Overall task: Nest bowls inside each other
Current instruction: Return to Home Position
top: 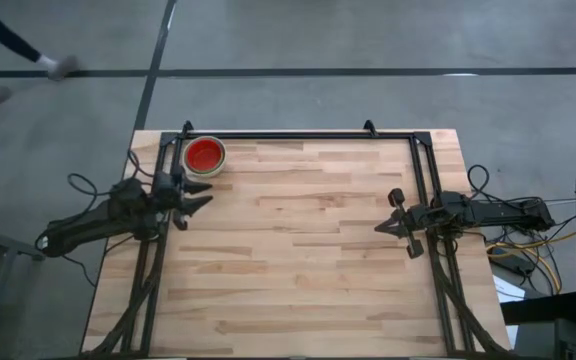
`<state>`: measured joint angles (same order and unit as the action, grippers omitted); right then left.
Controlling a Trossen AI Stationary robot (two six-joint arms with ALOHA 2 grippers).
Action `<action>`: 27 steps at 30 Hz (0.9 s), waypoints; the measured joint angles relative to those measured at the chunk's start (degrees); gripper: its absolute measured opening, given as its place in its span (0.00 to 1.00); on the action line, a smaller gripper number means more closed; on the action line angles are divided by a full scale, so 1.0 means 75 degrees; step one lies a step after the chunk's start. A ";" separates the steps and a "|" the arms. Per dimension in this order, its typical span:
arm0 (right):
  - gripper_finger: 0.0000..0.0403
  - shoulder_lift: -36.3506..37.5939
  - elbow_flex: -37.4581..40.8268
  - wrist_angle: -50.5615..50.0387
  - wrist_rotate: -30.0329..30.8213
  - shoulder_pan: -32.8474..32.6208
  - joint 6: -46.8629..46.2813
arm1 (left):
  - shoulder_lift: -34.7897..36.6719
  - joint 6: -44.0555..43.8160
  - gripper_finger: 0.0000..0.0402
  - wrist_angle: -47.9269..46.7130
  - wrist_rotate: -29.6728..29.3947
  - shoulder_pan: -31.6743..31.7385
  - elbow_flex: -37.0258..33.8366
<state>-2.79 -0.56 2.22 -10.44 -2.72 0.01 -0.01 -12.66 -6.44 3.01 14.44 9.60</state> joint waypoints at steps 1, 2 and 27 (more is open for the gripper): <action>0.02 0.0000 0.0003 0.0000 0.0000 0.0000 0.0000 | 0.0000 -0.0008 0.45 0.0022 0.0000 0.0000 -0.0040; 0.02 0.0000 0.0002 0.0000 0.0000 -0.0003 0.0000 | 0.0000 -0.0044 0.45 0.0017 -0.0003 -0.0002 -0.0072; 0.02 0.0000 0.0003 0.0000 0.0000 -0.0003 0.0003 | -0.0020 -0.1067 0.45 0.0896 -0.0106 -0.0002 -0.1179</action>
<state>-2.79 -0.54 2.22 -10.44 -2.74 0.03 -0.16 -20.67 0.28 2.21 14.42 0.75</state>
